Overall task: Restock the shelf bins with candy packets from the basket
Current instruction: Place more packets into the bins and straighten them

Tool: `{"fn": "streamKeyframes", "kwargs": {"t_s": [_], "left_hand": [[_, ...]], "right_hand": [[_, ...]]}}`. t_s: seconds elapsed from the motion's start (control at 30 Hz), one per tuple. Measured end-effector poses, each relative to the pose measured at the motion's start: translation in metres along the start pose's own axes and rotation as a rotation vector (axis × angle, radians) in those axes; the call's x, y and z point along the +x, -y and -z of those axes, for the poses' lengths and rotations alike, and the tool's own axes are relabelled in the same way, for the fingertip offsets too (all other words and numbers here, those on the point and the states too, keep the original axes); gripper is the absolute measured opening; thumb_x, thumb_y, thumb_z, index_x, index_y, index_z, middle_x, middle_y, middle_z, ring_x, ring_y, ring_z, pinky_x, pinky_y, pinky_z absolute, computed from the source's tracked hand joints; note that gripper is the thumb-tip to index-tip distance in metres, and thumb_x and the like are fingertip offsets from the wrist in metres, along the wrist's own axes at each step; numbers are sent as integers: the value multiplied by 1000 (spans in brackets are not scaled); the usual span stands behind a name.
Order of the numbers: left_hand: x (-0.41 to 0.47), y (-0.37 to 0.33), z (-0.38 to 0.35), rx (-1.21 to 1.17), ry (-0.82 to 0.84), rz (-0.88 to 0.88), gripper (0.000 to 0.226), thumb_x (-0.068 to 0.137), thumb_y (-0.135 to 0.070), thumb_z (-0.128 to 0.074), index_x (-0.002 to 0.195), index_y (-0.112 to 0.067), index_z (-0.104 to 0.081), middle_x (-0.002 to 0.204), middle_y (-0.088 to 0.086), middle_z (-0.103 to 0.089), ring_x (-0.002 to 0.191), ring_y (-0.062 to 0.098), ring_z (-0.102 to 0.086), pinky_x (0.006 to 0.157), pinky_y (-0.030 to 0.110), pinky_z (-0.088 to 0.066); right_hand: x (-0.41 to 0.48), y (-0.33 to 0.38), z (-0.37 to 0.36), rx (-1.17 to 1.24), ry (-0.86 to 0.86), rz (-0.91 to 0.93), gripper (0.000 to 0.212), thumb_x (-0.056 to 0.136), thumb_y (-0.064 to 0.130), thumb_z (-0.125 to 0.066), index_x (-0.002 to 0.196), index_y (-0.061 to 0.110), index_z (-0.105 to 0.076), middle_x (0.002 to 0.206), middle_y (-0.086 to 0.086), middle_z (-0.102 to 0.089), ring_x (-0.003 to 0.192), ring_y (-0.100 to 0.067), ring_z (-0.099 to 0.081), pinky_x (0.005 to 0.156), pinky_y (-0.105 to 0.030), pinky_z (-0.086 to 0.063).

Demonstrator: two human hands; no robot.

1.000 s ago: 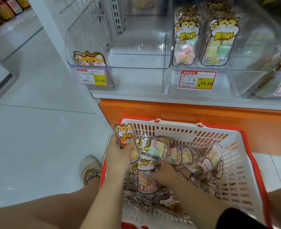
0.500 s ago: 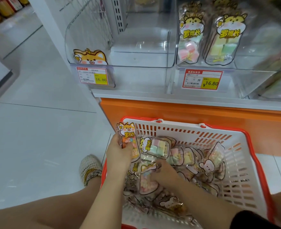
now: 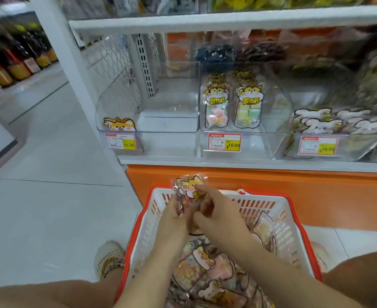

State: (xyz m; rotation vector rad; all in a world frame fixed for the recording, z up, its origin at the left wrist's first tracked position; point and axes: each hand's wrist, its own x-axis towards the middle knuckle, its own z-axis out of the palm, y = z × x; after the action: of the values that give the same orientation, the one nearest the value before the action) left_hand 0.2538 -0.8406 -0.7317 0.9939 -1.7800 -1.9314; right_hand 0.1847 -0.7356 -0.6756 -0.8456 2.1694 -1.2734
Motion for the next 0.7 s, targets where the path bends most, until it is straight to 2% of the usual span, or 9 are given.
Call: {"fn": "streamKeyframes", "kwargs": {"t_s": [0.1,0.2,0.27,0.3,0.4,0.5,0.57,0.63,0.7], "left_hand": [[-10,-15,-2,-146,-6,36,18,104,-22,-49,115,-23,-63,96,-7,-76,85,12,-73,69,32,-59],[-15,-29,3,-177,14,75,44,93,-59,-51,124,-30,-62,120,3,-71,111,23,-68,98,52,-52],[-17,-41,6,-200,-10,65,33,100,-54,-46,102,-32,-70,105,6,-73,97,23,-69,93,51,-53],[-18,-49,8,-215,-14,59,33,103,-48,-43,97,-32,-72,101,9,-73,92,22,-70,90,47,-53],[-22,-78,16,-324,85,37,40,104,-43,-40,126,-21,-65,117,10,-73,107,24,-70,100,47,-50],[-25,-108,29,-325,178,12,50,102,-50,-39,121,-15,-68,114,11,-74,107,25,-71,97,46,-54],[-22,-121,38,-255,248,-39,48,97,-55,-49,124,-19,-66,118,6,-73,112,21,-69,102,50,-49],[-14,-129,49,-124,266,-116,50,86,-52,-71,124,-21,-62,119,1,-72,114,18,-67,105,54,-46],[-3,-133,63,-32,293,-156,51,83,-34,-80,128,-20,-58,121,4,-71,116,21,-66,107,52,-45]], "right_hand": [[-8,14,4,107,1,20,42,92,26,-66,130,37,-54,77,-2,-67,72,-9,-64,68,-20,-53],[-8,20,13,49,-38,90,40,95,22,-63,134,30,-58,74,0,-68,66,-8,-61,67,-20,-51],[-7,27,20,-31,-72,133,44,92,16,-67,134,28,-59,79,6,-64,65,3,-55,65,-13,-46],[-6,33,23,-50,-88,141,48,89,15,-71,133,28,-59,88,8,-60,71,8,-53,67,-8,-44],[2,50,29,-22,-166,143,66,79,24,-83,134,36,-50,115,9,-44,92,10,-49,75,1,-38],[11,70,25,84,-167,173,80,78,35,-83,143,41,-36,131,22,-44,119,5,-45,98,-10,-39],[18,84,20,275,-89,160,75,85,24,-78,137,48,-29,108,45,-56,106,18,-54,88,-7,-46],[29,90,14,376,-34,155,85,92,17,-70,147,46,-14,94,47,-60,90,22,-59,72,-1,-45],[40,95,11,456,-21,116,85,97,24,-64,149,50,-2,116,45,-54,94,21,-58,81,-5,-45]]}}
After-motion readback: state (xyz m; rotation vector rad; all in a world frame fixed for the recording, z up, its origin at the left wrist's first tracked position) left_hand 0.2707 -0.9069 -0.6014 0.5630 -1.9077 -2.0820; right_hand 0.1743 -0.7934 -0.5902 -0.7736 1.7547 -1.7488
